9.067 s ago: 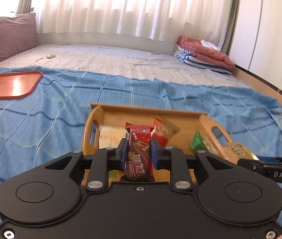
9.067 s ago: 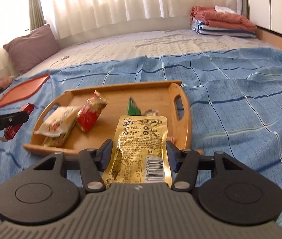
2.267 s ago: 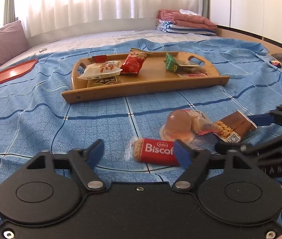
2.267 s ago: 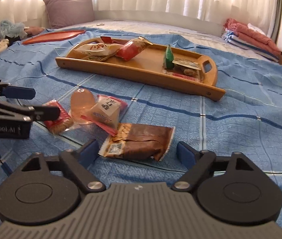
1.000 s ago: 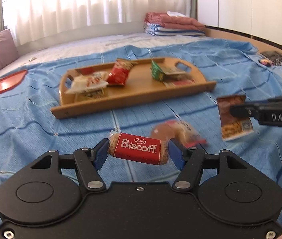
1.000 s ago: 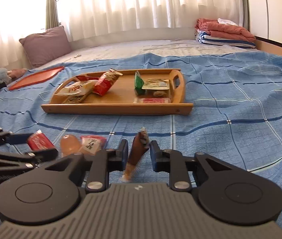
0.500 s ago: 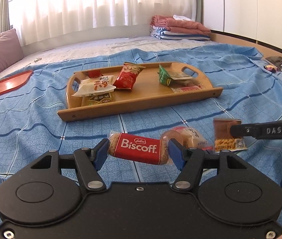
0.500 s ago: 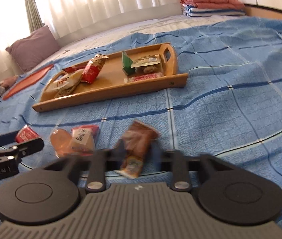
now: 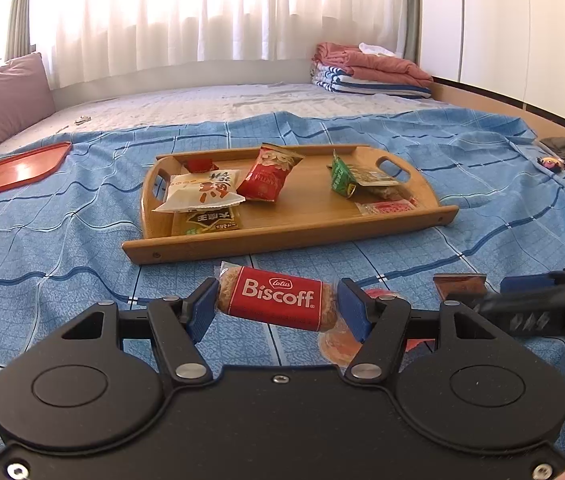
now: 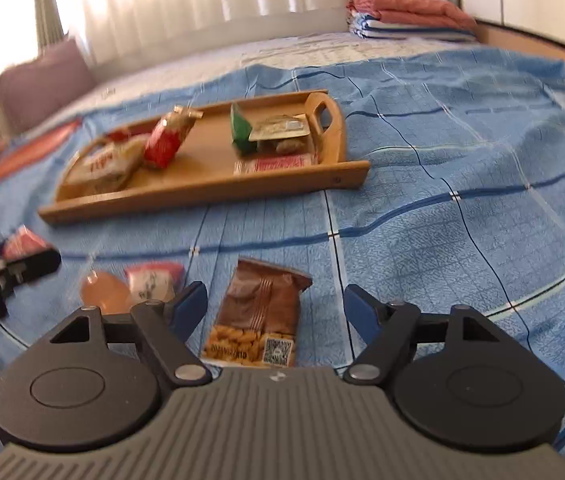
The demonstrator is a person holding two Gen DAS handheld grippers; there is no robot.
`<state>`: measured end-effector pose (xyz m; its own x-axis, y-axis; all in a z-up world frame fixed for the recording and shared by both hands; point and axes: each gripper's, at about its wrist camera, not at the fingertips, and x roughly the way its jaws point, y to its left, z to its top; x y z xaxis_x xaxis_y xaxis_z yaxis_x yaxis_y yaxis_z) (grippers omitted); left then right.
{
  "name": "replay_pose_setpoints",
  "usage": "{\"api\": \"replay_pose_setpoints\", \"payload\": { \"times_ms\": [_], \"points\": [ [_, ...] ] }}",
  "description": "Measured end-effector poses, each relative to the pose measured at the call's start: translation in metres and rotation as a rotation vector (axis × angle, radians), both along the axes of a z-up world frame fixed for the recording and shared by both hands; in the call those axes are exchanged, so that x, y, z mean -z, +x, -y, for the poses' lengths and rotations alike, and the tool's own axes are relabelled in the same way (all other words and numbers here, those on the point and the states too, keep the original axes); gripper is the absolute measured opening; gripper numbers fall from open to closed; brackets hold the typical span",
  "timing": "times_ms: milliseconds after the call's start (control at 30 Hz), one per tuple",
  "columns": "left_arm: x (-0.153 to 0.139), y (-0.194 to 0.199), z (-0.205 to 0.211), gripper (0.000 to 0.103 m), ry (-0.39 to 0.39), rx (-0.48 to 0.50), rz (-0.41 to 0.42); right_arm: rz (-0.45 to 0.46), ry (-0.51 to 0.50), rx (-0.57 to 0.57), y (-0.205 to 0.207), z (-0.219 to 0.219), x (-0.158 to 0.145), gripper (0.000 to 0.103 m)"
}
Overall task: Organize snacks
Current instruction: 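Carry the Biscoff packet and brown peanut packet over the wooden tray with both tools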
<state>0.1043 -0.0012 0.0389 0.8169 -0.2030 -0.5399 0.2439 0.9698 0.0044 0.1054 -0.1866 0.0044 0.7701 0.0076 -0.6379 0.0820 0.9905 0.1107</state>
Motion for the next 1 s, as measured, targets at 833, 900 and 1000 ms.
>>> {"api": "replay_pose_setpoints", "payload": {
  "times_ms": [833, 900, 1000],
  "points": [
    [-0.014, 0.028, -0.001, 0.062, -0.01, -0.014, 0.016, 0.09, -0.029, -0.051, 0.019, -0.008, -0.029, 0.049],
    [-0.019, 0.037, -0.002, 0.062, -0.013, -0.018, 0.022, 0.093, -0.021, -0.057, 0.025, -0.005, -0.035, 0.049],
    [-0.029, 0.053, -0.003, 0.062, -0.016, -0.027, 0.036, 0.094, -0.004, -0.07, 0.039, -0.001, -0.045, 0.049]
  ]
}}
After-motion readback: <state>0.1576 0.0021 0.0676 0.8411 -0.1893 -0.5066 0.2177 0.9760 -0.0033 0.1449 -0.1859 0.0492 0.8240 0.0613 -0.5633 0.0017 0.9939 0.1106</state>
